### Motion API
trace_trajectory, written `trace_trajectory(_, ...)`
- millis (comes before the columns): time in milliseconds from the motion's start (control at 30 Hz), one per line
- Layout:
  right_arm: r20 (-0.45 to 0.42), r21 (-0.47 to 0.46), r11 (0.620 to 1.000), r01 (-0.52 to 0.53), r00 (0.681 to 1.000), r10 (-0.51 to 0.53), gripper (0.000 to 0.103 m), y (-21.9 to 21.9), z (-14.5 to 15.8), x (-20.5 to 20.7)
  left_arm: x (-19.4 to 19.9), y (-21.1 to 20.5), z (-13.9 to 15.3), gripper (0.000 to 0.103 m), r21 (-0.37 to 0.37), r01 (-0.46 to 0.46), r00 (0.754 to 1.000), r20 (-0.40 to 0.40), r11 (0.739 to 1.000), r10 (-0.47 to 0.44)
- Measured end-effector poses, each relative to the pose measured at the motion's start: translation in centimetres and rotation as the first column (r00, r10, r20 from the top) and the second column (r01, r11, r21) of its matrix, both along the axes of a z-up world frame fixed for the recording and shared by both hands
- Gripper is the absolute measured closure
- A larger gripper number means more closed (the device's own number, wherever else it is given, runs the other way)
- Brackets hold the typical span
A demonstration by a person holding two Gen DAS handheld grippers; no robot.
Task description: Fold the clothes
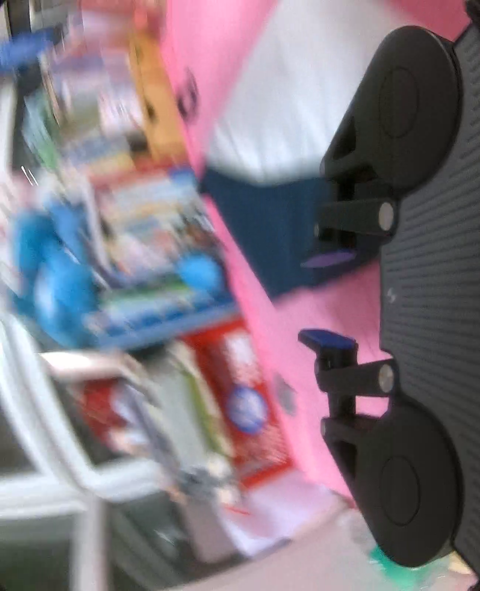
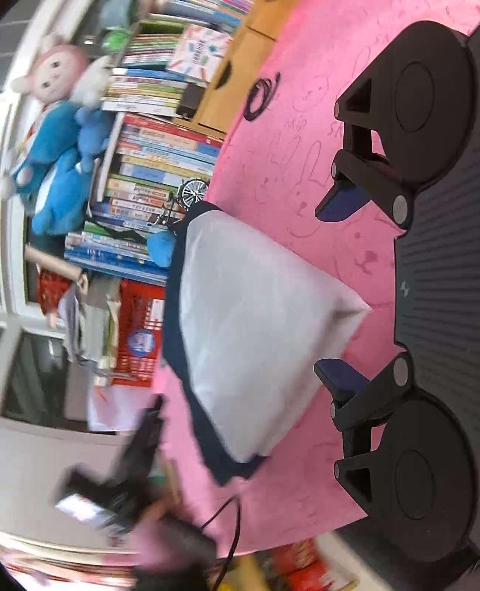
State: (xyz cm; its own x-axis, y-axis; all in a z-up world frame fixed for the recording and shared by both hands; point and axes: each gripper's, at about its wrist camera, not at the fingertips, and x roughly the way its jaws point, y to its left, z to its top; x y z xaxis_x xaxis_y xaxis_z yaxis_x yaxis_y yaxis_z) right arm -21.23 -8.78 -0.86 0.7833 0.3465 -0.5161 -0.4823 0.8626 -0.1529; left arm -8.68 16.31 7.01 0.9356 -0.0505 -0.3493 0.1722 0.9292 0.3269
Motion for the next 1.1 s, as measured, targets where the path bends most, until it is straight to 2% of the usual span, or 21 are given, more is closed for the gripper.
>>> trace_trajectory(33,-0.008,0.0,1.0,0.018,1.0,-0.018,0.024,0.4,-0.3,0.2,-1.4,-1.2,-0.2,0.055,0.022,0.063,0.998,0.004,0.998,-0.063)
trace_trajectory(100,-0.024,0.001,0.999,0.054,0.998,-0.054,0.031,1.0,-0.9,0.7,-4.3,-3.6,-0.5,0.054,0.067,0.186,0.982,0.007,0.98,-0.187)
trace_trajectory(167,-0.043,0.03,0.994,0.102,0.994,-0.101,0.053,1.1,-1.3,1.5,-6.5,-6.0,-1.4,0.053,0.124,0.292,0.956,-0.01,0.948,-0.293)
trace_trajectory(233,-0.064,0.075,0.987,0.141,0.989,-0.136,0.067,0.7,-1.3,2.3,-7.7,-8.2,-2.6,0.051,0.185,0.37,0.928,-0.036,0.91,-0.37)
trace_trajectory(300,-0.086,0.124,0.98,0.156,0.986,-0.146,0.07,0.1,-1.1,2.9,-7.9,-9.9,-4.0,0.049,0.245,0.405,0.912,-0.047,0.881,-0.407)
trace_trajectory(367,-0.08,0.135,0.979,0.152,0.987,-0.142,0.075,0.0,-0.9,2.8,-7.9,-11.6,-5.3,0.049,0.305,0.42,0.903,-0.048,0.855,-0.427)
trace_trajectory(433,-0.064,0.137,0.979,0.151,0.988,-0.143,0.075,-0.1,-0.6,2.6,-8.0,-12.7,-6.2,0.049,0.339,0.412,0.904,-0.038,0.846,-0.426)
trace_trajectory(500,-0.06,0.148,0.977,0.151,0.988,-0.144,0.075,-0.2,-0.3,2.6,-7.4,-13.3,-6.7,0.048,0.352,0.395,0.911,-0.034,0.848,-0.41)
trace_trajectory(567,-0.054,0.151,0.977,0.151,0.988,-0.145,0.075,-0.4,-0.1,2.4,-6.8,-12.9,-7.0,0.05,0.374,0.347,0.931,-0.024,0.86,-0.365)
trace_trajectory(633,-0.048,0.148,0.978,0.15,0.988,-0.144,0.075,-0.6,-0.1,2.3,-6.5,-11.6,-7.1,0.064,0.388,0.292,0.952,-0.031,0.874,-0.305)
trace_trajectory(700,-0.049,0.143,0.979,0.145,0.989,-0.139,0.075,-0.7,-0.3,2.1,-6.5,-9.3,-7.2,0.071,0.363,0.249,0.968,-0.07,0.898,-0.24)
trace_trajectory(767,-0.054,0.136,0.982,0.135,0.99,-0.129,0.075,-0.8,-0.6,2.0,-6.6,-6.9,-7.3,0.074,0.337,0.205,0.978,-0.107,0.919,-0.179)
trace_trajectory(800,-0.058,0.13,0.983,0.13,0.991,-0.123,0.075,-0.8,-0.7,2.0,-6.7,-5.7,-7.3,0.081,0.324,0.185,0.981,-0.124,0.928,-0.152)
trace_trajectory(933,-0.076,0.113,0.99,0.081,0.994,-0.073,0.074,-1.0,-0.9,1.9,-7.8,-2.4,-6.6,0.083,0.251,0.122,0.98,-0.184,0.96,-0.077)
trace_trajectory(1000,-0.133,0.162,0.987,0.013,0.991,0.009,0.066,-1.9,-0.6,1.8,-8.1,-0.1,-4.9,0.082,0.106,0.117,0.969,-0.229,0.988,-0.09)
trace_trajectory(1033,-0.156,0.211,0.977,-0.023,0.986,0.057,0.052,-2.8,-0.2,1.7,-8.0,1.6,-3.8,0.076,-0.013,0.122,0.963,-0.242,0.992,-0.121)
trace_trajectory(1067,-0.173,0.259,0.964,-0.055,0.98,0.102,0.041,-3.7,0.2,1.5,-7.7,3.1,-2.9,0.072,-0.133,0.116,0.956,-0.253,0.984,-0.147)
trace_trajectory(1100,-0.173,0.298,0.952,-0.068,0.977,0.124,0.039,-4.7,0.7,1.5,-7.4,4.7,-2.0,0.066,-0.255,0.106,0.95,-0.259,0.961,-0.173)
